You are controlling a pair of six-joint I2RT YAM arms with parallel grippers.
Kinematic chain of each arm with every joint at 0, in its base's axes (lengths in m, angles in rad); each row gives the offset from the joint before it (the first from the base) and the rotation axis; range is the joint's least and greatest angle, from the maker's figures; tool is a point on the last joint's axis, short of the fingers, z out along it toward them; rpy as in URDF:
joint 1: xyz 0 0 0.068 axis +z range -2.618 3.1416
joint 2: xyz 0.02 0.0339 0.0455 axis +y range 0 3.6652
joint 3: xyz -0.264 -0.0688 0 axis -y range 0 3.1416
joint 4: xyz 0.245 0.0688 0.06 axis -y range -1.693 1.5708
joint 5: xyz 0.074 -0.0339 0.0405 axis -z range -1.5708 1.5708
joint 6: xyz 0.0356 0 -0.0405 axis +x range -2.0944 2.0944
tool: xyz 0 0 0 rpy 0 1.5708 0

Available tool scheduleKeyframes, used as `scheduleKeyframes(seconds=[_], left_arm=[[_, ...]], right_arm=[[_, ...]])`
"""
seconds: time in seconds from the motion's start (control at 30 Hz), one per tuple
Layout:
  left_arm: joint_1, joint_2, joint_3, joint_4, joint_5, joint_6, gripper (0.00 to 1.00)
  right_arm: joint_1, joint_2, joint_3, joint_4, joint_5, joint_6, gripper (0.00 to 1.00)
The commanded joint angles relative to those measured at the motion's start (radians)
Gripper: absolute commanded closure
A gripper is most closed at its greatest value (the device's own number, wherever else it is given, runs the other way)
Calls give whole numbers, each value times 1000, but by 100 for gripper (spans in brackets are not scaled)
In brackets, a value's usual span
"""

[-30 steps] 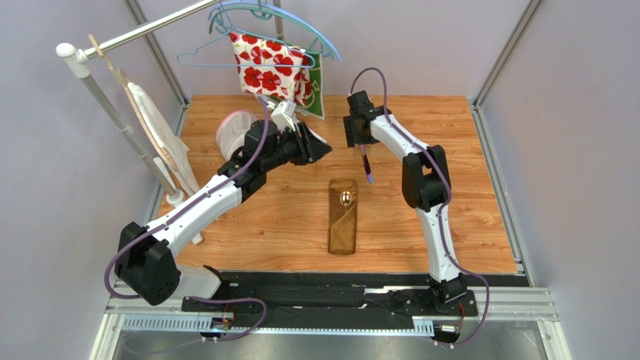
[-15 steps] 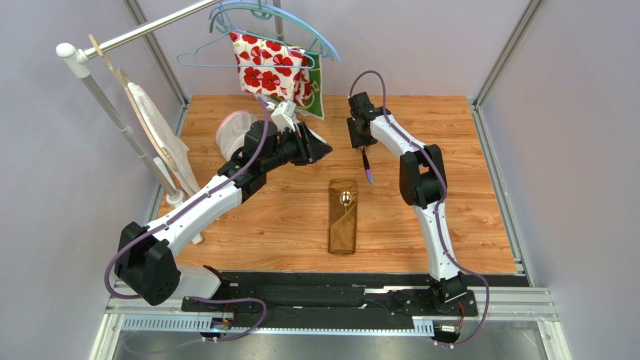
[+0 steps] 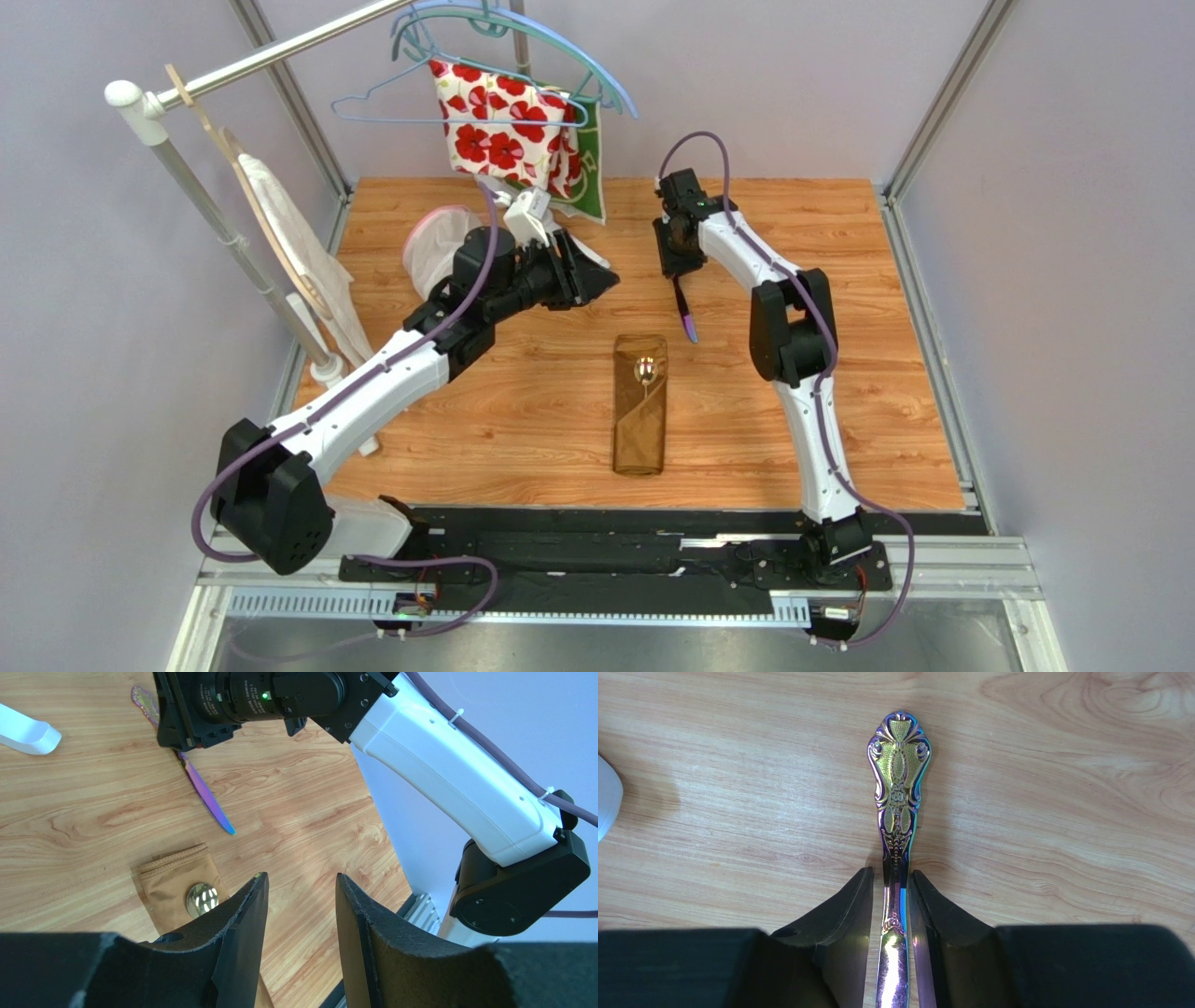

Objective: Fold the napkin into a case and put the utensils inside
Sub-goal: Pick up the knife from the corner of the board.

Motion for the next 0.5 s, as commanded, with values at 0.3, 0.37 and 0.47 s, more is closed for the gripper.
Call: scheduleKeyframes(seconds=[0.3, 0.37, 0.47], left_arm=[[-3, 74, 68, -115, -11, -21, 42], [0, 132, 136, -193, -3, -28, 38], [3, 260, 236, -244, 52, -29, 37]], right_arm=[[-6, 59, -20, -193, -86, -53, 100], [-8, -20, -114, -100, -95, -56, 100], [-9, -163, -267, 58, -103, -53, 100]])
